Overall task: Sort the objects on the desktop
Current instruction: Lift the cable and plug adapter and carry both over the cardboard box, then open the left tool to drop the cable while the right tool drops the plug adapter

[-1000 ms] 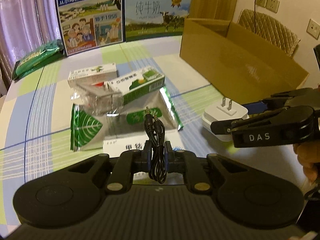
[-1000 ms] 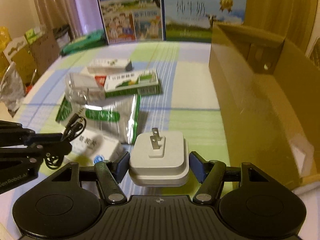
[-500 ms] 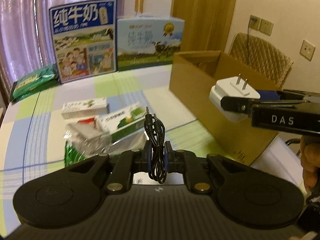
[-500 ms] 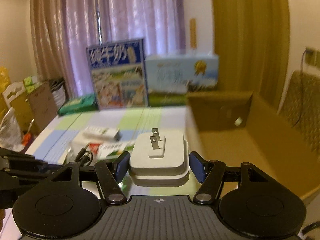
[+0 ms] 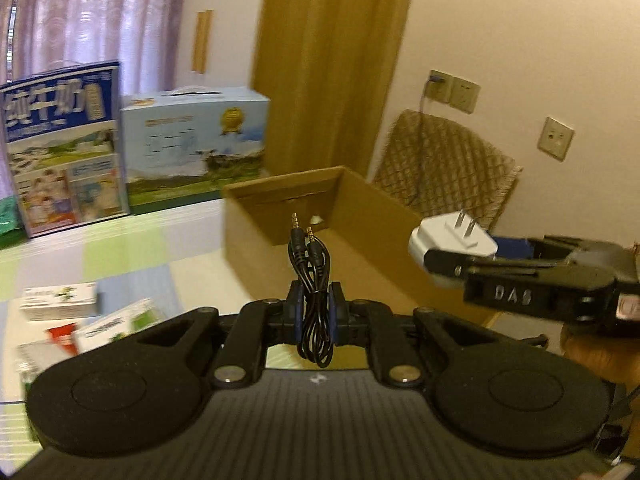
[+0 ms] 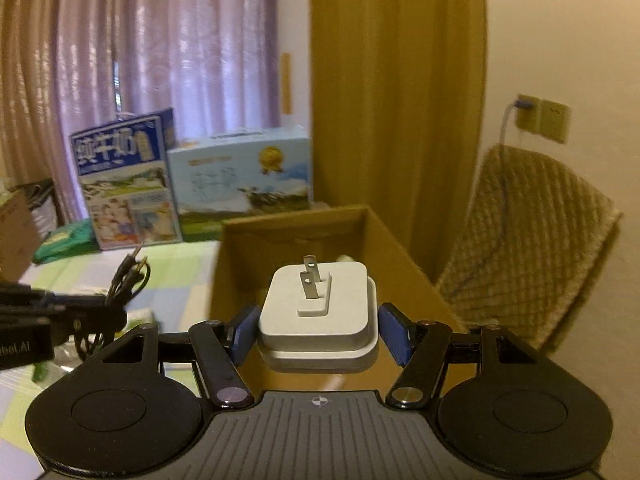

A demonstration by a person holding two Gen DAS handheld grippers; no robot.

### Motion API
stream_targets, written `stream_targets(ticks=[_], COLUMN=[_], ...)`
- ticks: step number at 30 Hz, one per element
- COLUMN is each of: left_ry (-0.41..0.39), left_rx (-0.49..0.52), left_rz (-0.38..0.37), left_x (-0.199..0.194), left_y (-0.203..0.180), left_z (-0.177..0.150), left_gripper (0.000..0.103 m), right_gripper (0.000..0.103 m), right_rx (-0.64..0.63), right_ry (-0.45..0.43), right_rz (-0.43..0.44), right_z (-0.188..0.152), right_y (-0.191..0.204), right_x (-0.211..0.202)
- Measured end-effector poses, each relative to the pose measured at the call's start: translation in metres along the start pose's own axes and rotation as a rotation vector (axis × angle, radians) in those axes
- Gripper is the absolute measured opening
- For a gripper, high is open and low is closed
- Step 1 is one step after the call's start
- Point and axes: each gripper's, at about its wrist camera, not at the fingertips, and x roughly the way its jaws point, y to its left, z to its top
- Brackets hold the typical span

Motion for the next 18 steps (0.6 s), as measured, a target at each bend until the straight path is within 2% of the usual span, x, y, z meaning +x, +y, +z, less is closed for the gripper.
stream_targets(ticks=[12,18], left_ry=[0.055,0.082], left_rx=[-0.008,-0.004], left_rz=[-0.082,-0.09], left_x=[0.049,0.063], left_y=[-0.034,-0.041], left_z=[-0.004,-0.008], left_gripper=[0.009,0.009], right_gripper=[0.062,0.062], right_rx=[0.007,0.006], right_ry=[0.056,0.075], right_rz=[-0.027,-0.035], right_z=[-0.019,-0.024], right_y=[-0.035,-0.043], right_x=[0.008,0.013])
